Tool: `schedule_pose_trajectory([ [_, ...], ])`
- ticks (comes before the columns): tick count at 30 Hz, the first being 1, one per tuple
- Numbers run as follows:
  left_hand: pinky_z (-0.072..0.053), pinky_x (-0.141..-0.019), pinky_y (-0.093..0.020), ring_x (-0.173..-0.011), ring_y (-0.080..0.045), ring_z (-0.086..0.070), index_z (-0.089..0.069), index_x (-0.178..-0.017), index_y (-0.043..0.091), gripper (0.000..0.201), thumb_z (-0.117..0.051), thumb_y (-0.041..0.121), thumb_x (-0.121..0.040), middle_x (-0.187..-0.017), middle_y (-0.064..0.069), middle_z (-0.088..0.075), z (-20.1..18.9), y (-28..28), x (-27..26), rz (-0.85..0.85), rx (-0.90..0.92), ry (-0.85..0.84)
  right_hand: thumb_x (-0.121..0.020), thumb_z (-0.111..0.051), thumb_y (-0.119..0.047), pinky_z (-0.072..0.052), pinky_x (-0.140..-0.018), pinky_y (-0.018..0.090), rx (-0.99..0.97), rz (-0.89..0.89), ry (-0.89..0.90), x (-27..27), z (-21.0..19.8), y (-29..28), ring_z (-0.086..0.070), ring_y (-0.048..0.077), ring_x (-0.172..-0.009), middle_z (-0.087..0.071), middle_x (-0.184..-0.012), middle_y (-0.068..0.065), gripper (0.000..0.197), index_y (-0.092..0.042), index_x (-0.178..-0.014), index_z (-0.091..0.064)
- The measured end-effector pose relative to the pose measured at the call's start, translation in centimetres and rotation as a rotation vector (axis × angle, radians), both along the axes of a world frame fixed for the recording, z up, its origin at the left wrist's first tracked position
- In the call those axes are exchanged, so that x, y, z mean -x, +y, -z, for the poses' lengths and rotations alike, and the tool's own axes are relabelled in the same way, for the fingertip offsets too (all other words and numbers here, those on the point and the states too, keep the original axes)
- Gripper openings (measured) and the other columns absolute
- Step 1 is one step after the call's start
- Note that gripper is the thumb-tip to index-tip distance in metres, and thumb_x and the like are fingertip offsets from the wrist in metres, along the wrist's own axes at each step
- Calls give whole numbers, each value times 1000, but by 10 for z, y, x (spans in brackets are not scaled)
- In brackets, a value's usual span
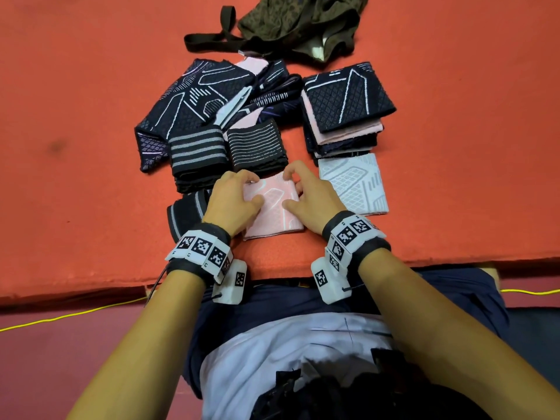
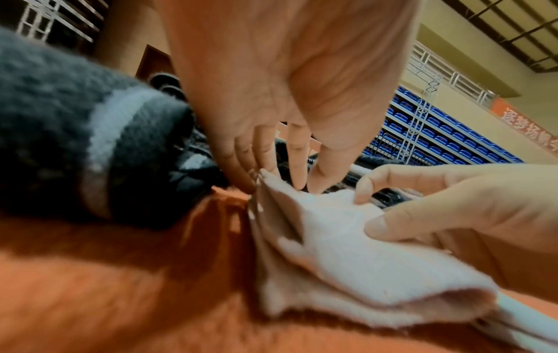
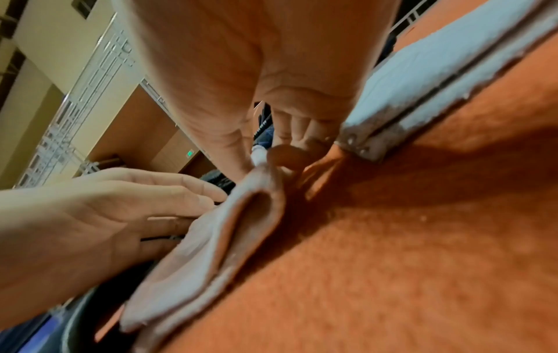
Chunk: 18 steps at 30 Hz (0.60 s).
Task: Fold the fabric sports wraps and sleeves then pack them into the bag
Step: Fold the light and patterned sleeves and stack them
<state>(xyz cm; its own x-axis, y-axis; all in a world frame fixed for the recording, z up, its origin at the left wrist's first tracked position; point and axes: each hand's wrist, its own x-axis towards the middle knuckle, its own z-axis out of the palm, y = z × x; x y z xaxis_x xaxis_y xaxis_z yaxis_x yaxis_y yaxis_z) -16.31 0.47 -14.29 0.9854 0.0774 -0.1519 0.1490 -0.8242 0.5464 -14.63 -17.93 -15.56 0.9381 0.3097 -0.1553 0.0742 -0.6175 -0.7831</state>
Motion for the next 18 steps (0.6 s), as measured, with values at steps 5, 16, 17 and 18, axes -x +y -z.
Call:
schedule_pose_trajectory([
  [5,-51,-90,-26,-90,-9,-65,-72,-104,21,25,-62,13,-83,-103,8,-71,-17,-7,-8,1,73,-175,-83,-62,-10,-50,-81,35,-7,101,-47,-9,-6,-18,-58,19,-83,-58,-85,-13,26,-29,-101,-61],
  [16,-50,-85,-36,-96,-26,-63,-48,-132,14,50,-67,30,-89,-108,-7,-66,1,-36,-17,140,-48,89,-84,-61,-10,-49,-76,33,-32,176,-3,-11,-1,-46,-58,18,-80,-63,-87,-1,30,-32,-104,-60],
  [17,-49,-83,-33,-92,-24,-63,-46,-134,13,51,-67,28,-90,-101,-6,-67,2,-39,-17,128,25,108,-83,-60,-7,-47,-78,30,-72,185,-11,-13,-1,-48,-57,14,-84,-64,-94,-6,32,-32,-103,-62],
  [18,-49,-82,-32,-87,-22,-63,-44,-135,12,51,-66,26,-91,-94,-3,-68,3,-41,-16,106,96,128,-82,-59,-5,-45,-80,27,-103,198,-16,-15,-2,-52,-56,11,-89,-64,-99,-11,34,-33,-101,-63],
])
